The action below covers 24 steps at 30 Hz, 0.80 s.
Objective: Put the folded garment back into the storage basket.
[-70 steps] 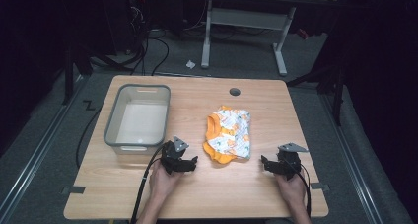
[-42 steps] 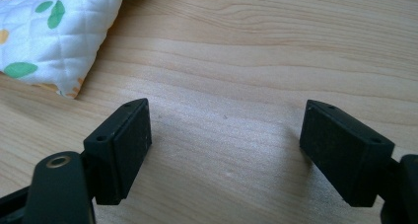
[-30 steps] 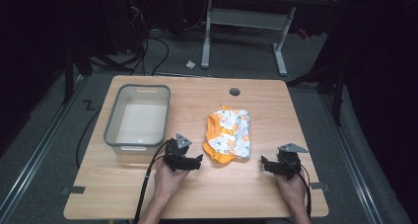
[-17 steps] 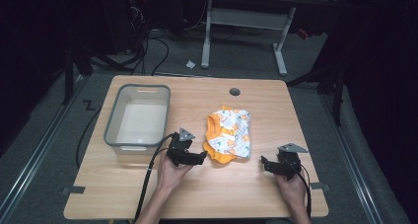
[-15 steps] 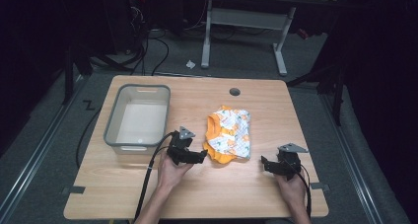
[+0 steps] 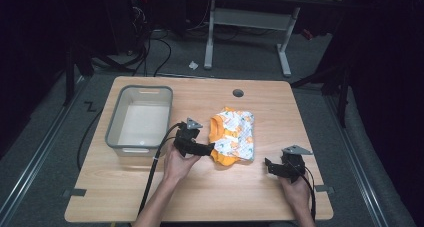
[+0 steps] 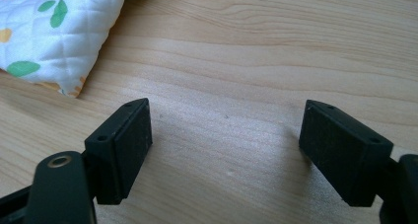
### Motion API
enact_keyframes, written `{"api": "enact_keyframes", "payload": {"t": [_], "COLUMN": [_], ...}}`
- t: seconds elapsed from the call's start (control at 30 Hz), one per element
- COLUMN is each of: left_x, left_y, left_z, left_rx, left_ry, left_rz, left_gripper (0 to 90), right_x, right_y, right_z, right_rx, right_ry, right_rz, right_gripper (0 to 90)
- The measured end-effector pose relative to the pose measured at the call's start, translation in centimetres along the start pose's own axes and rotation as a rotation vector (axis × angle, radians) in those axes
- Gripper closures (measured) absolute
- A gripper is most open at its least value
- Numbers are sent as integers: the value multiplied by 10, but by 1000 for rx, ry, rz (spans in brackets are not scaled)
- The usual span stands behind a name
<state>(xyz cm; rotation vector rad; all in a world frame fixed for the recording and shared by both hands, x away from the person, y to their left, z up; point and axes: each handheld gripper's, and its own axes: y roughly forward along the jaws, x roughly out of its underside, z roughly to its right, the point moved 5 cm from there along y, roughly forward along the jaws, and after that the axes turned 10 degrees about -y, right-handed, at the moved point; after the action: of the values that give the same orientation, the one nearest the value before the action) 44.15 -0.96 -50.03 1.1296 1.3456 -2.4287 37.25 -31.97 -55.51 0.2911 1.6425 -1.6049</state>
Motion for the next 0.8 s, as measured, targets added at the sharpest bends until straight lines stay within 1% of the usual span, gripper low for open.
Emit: {"api": "enact_keyframes", "payload": {"t": [0.03,0.13,0.2,0.27,0.33,0.4,0.47,0.5,0.57,0.63,0.7,0.8], "left_x": [-2,-7,-10,-11,-12,-16,-20,-22,-25,-28,-31,-34], "left_y": [2,6,8,11,14,17,18,19,23,28,33,39], "left_z": [0,0,0,-1,-1,-1,-1,-1,-2,-3,-2,1], "left_rx": [-2,-2,1,-19,-28,-26,-19,-15,-26,-55,-53,-50], "left_ry": [3,4,-2,10,20,15,2,-6,-3,13,4,6], "left_rz": [-9,-14,-2,-20,-32,-35,-23,-25,-31,-45,-49,-57], "left_gripper": [130,130,136,142,142,141,138,139,135,134,133,124], "right_x": [0,0,0,0,0,0,0,0,0,0,0,0], "right_y": [0,0,0,0,0,0,0,0,0,0,0,0], "right_z": [0,0,0,0,0,0,0,0,0,0,0,0], "right_rx": [1,1,1,1,1,2,2,2,2,3,3,3], "right_ry": [0,0,0,1,0,1,2,1,1,2,2,2], "right_rz": [0,0,0,0,0,0,0,0,0,0,0,0], "right_gripper": [205,205,205,205,205,205,205,205,205,205,205,205]}}
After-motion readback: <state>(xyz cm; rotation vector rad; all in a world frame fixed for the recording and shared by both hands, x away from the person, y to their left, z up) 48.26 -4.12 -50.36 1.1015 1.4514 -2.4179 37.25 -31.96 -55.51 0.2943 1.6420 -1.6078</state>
